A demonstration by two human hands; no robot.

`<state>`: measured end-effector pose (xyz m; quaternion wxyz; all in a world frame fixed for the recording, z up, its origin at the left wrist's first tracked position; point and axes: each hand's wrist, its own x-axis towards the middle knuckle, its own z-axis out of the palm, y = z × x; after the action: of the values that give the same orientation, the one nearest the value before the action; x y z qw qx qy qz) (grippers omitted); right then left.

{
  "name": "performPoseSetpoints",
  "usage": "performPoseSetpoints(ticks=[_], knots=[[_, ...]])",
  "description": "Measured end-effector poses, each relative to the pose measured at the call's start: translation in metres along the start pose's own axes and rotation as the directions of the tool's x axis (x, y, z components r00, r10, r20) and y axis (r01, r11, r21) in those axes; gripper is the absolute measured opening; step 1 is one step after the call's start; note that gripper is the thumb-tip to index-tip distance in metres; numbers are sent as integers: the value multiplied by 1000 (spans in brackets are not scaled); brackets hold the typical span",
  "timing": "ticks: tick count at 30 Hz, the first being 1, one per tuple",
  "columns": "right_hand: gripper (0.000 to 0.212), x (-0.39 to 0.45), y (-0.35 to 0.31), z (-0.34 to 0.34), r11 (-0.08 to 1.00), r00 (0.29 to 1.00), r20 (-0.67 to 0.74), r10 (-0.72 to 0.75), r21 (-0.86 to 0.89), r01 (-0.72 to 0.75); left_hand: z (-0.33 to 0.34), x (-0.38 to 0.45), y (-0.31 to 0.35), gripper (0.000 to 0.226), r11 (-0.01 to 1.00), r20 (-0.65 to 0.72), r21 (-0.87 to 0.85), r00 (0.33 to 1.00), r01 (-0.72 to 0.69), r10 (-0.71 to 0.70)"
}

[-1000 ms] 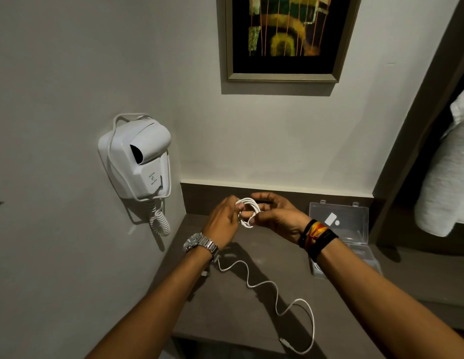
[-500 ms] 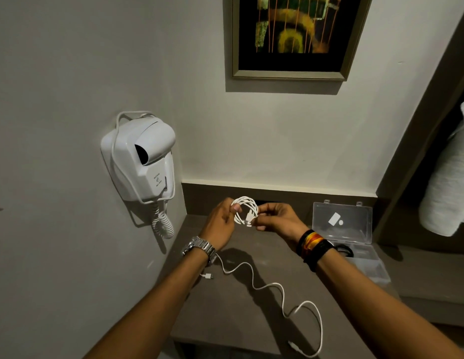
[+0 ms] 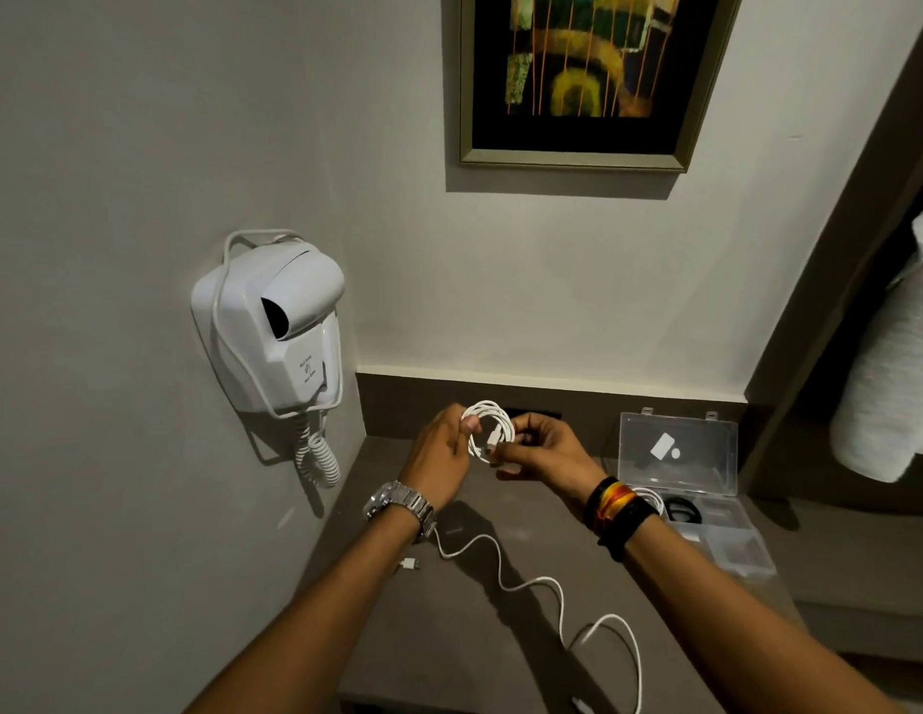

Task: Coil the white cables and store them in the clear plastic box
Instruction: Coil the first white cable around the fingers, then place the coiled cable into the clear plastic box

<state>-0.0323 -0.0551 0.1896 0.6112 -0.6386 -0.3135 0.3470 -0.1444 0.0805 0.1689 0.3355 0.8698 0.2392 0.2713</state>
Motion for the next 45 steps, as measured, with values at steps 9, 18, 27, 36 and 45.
performPoseSetpoints(ticks=[9, 18, 27, 36, 45], knots=[[12, -13, 32, 1, 968, 915, -333, -227, -176, 176, 29, 0, -7, 28, 996, 71, 93, 997, -15, 9], [15, -32, 80, -111, 983, 903, -393, 173, 127, -133, 148, 10, 28, 17, 998, 136, 36, 989, 59, -64], [8, -24, 125, -234, 957, 819, -495, 290, 130, -261, 273, 16, 76, 34, 955, 275, -88, 929, 282, -249], [18, -16, 179, -328, 903, 811, -472, 346, -67, -424, 375, 26, 60, 34, 876, 478, -112, 798, 469, -366], [15, -8, 196, -345, 826, 865, -339, 371, -305, -474, 395, 23, 62, 27, 902, 443, 37, 802, 429, -400]])
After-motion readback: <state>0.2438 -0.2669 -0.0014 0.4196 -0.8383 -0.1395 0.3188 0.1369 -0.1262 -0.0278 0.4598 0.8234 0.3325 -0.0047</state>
